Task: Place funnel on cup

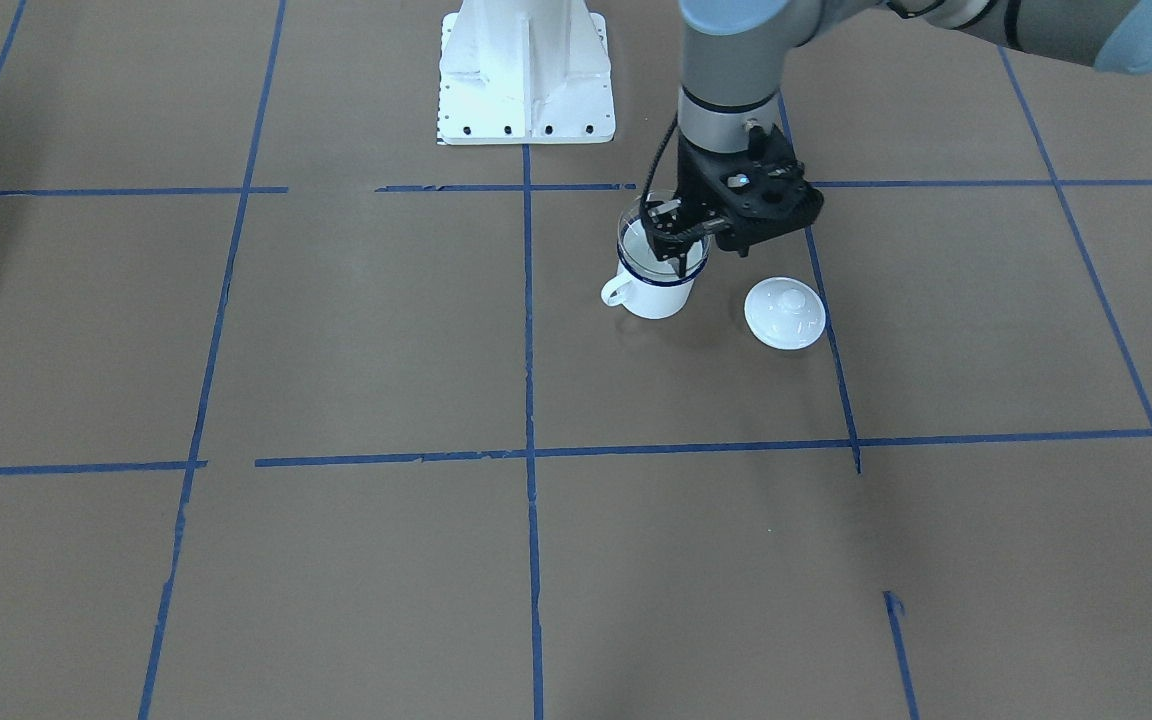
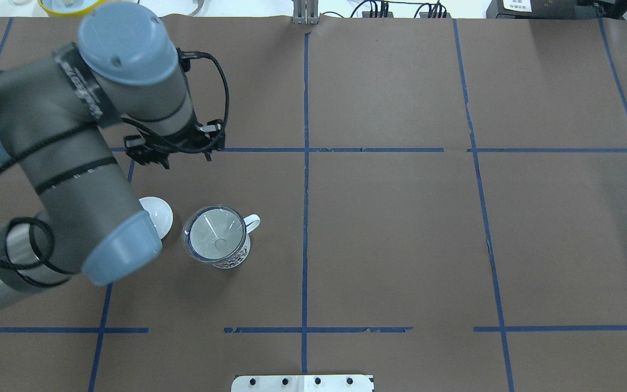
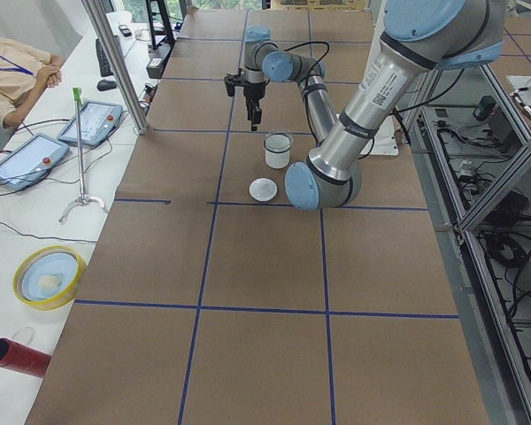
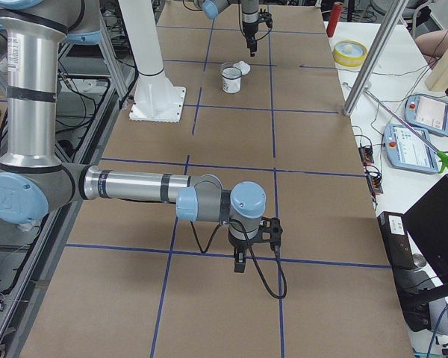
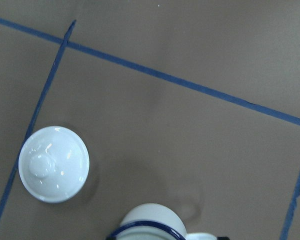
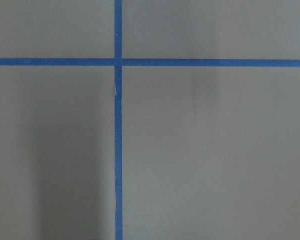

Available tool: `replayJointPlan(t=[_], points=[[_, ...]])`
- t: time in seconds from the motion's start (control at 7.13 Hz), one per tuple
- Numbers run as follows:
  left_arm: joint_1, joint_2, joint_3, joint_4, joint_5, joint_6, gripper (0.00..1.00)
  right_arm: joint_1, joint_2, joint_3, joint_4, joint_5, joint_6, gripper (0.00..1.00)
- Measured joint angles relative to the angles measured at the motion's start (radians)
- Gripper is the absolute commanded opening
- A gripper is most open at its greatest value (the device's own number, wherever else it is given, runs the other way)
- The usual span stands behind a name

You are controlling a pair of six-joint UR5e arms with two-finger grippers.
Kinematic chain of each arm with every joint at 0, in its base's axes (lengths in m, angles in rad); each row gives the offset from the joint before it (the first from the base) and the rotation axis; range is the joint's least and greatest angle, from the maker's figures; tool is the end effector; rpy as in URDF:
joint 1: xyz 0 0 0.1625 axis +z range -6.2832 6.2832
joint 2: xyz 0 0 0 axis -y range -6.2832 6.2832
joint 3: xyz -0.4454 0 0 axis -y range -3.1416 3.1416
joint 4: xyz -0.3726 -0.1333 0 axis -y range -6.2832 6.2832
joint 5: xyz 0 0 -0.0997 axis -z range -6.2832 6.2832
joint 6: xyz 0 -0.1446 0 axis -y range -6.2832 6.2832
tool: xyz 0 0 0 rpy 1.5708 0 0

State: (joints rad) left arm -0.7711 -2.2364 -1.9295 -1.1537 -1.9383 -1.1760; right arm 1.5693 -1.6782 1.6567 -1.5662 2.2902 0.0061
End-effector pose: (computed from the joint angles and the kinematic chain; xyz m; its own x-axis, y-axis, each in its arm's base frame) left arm 0.3934 -0.4957 0.2484 0.7373 -0.2160 -0.6402 0.2381 0.9698 -0.0529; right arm 0.0374 -0.4227 0.7238 0.7522 0.0161 0.6587 -0.0031 0.9998 -0.0209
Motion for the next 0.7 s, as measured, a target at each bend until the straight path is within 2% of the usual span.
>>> replayJointPlan(t=[0.42,0.7], points=[[-0.279,0.198,0.034,-0.157,-0.141,0.439,0.77,0.0,0.0,0.0,0.0,0.0,0.0,1.0],[-0.464,0.307,0.118,-0.232,-0.205,0.716,0.81,0.0,0.0,0.0,0.0,0.0,0.0,1.0]])
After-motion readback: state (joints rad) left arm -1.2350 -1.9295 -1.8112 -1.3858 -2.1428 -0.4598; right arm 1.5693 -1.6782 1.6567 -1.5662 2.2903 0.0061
